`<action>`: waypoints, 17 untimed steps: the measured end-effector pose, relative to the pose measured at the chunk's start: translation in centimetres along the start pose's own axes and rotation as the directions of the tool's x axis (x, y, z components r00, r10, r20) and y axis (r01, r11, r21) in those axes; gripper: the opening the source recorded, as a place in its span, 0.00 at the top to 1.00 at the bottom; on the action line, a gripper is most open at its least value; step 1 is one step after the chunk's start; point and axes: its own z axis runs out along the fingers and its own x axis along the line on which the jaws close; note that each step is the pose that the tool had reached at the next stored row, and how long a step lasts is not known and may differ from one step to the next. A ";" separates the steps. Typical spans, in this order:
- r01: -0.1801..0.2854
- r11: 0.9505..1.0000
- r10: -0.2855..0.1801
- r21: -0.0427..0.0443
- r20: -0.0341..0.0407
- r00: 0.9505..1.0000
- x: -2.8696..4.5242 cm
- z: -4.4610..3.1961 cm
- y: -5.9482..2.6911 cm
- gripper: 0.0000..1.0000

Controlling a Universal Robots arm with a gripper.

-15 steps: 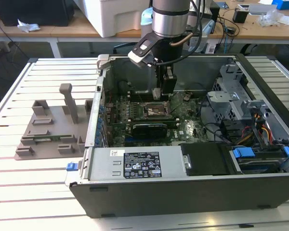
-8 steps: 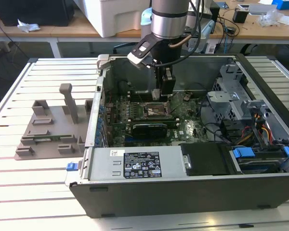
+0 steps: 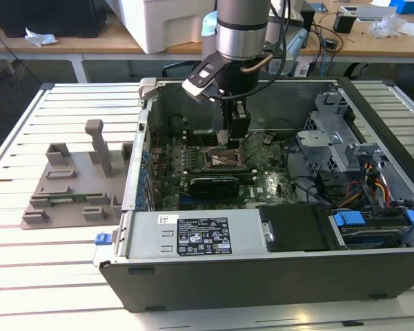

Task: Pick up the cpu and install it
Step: 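Place the cpu into insertion slot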

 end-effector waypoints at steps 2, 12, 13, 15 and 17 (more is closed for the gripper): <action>0.000 1.000 0.000 0.000 0.000 1.000 0.00 0.14 -0.02 0.46; 0.000 1.000 0.000 0.000 0.000 1.000 0.04 1.04 -0.03 0.46; 0.000 1.000 0.000 0.000 0.000 1.000 0.07 1.12 -0.04 0.46; 0.000 1.000 0.000 0.000 0.000 1.000 0.33 1.24 -0.01 0.46; 0.000 1.000 0.000 0.000 0.000 1.000 0.63 1.32 0.00 0.46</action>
